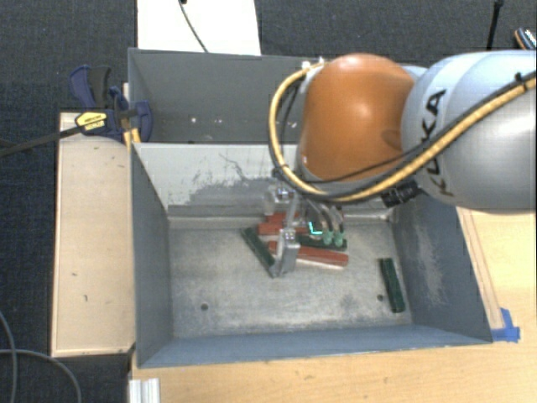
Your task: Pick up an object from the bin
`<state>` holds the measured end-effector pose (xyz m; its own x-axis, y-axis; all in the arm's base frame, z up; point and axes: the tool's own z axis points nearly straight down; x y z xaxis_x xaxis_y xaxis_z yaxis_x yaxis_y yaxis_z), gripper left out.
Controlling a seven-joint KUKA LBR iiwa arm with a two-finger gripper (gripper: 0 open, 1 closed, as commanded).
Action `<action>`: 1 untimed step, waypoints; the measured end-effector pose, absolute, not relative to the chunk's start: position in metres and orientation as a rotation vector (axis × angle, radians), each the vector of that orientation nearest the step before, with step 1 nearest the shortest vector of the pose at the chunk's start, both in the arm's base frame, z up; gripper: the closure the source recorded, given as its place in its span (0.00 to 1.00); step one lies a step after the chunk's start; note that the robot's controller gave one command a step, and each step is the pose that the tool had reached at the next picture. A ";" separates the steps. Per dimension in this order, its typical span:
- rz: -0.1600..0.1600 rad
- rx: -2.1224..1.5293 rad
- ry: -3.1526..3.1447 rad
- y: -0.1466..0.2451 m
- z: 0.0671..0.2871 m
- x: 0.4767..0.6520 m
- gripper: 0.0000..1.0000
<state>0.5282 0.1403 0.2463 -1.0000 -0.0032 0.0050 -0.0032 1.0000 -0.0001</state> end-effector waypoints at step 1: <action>-0.002 -0.182 -3.142 0.064 0.068 0.557 0.00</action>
Offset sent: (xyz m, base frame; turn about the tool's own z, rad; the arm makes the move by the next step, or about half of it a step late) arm 0.0275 -0.0744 -0.1763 0.1134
